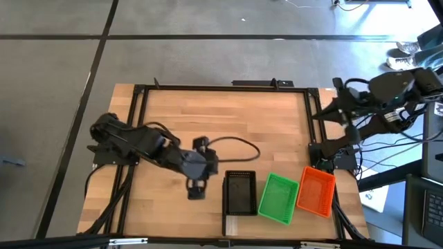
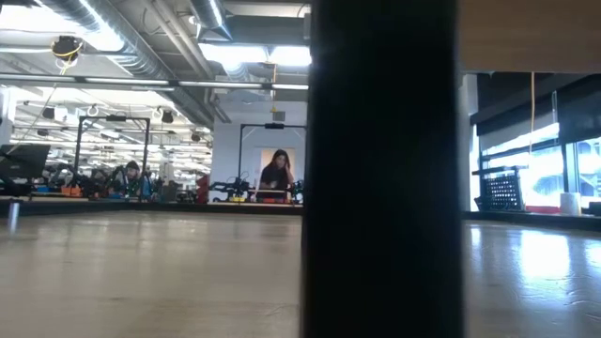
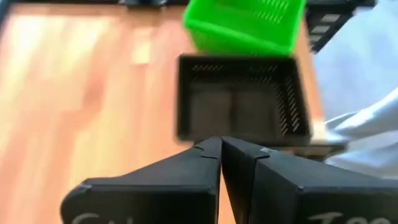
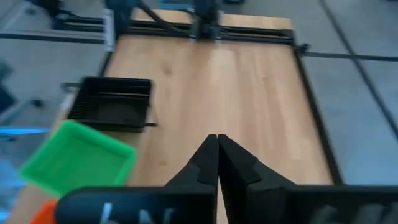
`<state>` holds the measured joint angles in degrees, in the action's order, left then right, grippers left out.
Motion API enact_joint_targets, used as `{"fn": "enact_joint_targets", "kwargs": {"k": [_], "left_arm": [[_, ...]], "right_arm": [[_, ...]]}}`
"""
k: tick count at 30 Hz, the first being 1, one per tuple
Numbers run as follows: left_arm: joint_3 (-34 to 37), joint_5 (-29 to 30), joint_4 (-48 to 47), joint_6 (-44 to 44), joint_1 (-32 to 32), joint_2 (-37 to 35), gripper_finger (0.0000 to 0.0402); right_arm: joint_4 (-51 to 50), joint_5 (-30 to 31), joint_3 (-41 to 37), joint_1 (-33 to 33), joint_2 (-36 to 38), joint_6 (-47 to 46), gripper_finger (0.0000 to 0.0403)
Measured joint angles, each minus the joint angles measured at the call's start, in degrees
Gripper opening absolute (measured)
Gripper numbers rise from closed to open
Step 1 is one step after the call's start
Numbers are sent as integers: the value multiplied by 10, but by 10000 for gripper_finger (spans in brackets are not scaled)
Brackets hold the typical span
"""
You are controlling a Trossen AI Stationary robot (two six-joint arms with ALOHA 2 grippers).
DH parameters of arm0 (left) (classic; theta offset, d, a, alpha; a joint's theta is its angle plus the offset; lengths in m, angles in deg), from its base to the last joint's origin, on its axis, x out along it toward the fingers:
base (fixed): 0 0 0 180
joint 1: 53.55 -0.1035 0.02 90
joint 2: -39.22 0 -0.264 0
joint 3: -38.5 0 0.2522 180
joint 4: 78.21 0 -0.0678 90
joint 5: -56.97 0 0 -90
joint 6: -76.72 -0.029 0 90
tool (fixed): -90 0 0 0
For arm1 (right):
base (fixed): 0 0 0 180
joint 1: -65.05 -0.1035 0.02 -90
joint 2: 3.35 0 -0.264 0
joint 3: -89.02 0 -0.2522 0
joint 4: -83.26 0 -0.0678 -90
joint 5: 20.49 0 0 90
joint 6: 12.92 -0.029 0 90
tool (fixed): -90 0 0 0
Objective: Stack baskets on shelf by color
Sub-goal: Return to Home Position
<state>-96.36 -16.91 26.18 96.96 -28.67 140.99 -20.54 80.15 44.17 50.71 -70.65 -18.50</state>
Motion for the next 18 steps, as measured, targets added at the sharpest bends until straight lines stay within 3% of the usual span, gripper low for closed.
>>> {"fn": "enact_joint_targets", "kwargs": {"k": [4,12,18], "left_arm": [[0,29,-30,-31,5,-36,1],[2,78,-116,-54,14,-94,0],[100,88,-107,-39,14,-191,0]], "right_arm": [[2,-33,0,-12,18,-1,2],[9,-30,-29,-38,61,-38,1],[59,-23,-140,-39,128,-94,0]]}}
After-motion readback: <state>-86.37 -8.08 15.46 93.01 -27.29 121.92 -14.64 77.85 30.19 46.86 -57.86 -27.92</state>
